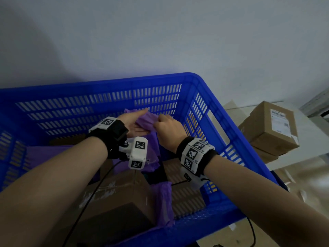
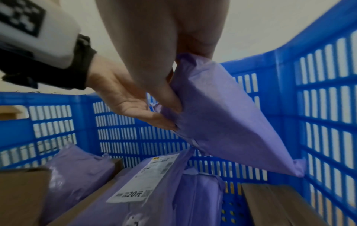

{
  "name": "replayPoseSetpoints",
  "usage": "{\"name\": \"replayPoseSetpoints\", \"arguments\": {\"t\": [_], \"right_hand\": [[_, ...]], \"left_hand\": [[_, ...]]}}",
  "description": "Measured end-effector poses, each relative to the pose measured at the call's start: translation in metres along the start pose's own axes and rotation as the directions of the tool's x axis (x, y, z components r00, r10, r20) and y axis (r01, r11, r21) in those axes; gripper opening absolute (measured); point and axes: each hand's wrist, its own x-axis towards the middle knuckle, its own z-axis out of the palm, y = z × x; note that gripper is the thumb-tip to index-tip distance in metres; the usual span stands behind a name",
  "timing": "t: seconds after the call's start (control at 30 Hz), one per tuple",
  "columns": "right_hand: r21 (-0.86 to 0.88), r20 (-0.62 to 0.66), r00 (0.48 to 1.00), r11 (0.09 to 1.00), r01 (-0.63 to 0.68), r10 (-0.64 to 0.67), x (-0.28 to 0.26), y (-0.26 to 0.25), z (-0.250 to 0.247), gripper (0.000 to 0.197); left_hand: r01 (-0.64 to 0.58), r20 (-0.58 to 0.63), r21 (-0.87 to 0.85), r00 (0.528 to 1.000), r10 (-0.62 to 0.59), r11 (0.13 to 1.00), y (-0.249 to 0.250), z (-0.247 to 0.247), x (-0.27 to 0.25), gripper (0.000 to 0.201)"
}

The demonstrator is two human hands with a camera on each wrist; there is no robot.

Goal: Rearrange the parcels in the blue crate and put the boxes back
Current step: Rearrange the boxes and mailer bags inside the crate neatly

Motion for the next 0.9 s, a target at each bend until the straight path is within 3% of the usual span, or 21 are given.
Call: {"name": "replayPoseSetpoints", "arguments": {"t": [0.13, 0.23, 0.33, 0.4, 0.47, 0.53, 0.6, 0.67, 0.77, 0.9], "right_hand": [[-0.102, -0.102, 0.969, 0.972, 0.214, -0.224, -0.003, -0.013, -0.007, 0.03], [-0.117, -0.105, 0.953, 0.955, 0.271, -0.284, -0.002, -0.016, -0.004, 0.013], [0.004, -0.172, 0.909, 0.923, 0.386, -0.38, -0.003, -0.011, 0.004, 0.025], [0.063, -0.193, 0.909, 0.92, 0.386, -0.368, -0.002, -0.005, 0.003, 0.049], [0.21, -0.258, 0.938, 0.934, 0.29, -0.233, -0.005, 0.0, -0.006, 0.052], [0.419, -0.279, 0.96, 0.897, 0.139, -0.018, -0.003, 0.011, -0.01, 0.049], [0.61, -0.134, 0.973, 0.79, -0.067, 0.186, 0.002, 0.023, -0.008, 0.049], [0.687, 0.046, 0.947, 0.678, -0.261, 0.317, 0.009, 0.036, -0.001, 0.056], [0.748, 0.35, 0.881, 0.471, -0.467, 0.318, 0.015, 0.05, 0.01, 0.055], [0.853, 0.436, 0.886, 0.243, -0.462, 0.157, 0.015, 0.058, 0.021, 0.018]], "left_hand": [[-0.008, -0.067, -0.017, 0.998, 0.007, 1.0, -0.002, 0.0, 0.001, 0.057], [-0.043, -0.125, -0.015, 0.991, 0.041, 0.999, -0.005, -0.001, 0.004, 0.036], [-0.085, -0.142, -0.01, 0.986, 0.083, 0.996, -0.006, -0.007, 0.002, 0.02], [-0.107, -0.124, -0.009, 0.987, 0.106, 0.994, -0.006, -0.015, 0.002, 0.019], [-0.117, -0.079, 0.016, 0.99, 0.118, 0.993, -0.007, -0.023, 0.0, 0.03], [-0.126, -0.063, 0.046, 0.99, 0.129, 0.991, -0.006, -0.032, -0.003, 0.032], [-0.133, -0.043, 0.07, 0.99, 0.136, 0.989, -0.005, -0.04, -0.005, 0.033], [-0.154, 0.011, 0.095, 0.988, 0.154, 0.983, -0.004, -0.048, -0.009, 0.028], [-0.206, 0.095, 0.106, 0.976, 0.196, 0.973, -0.002, -0.059, -0.013, 0.021], [-0.274, 0.114, 0.119, 0.959, 0.261, 0.954, 0.004, -0.066, -0.018, 0.021]]}}
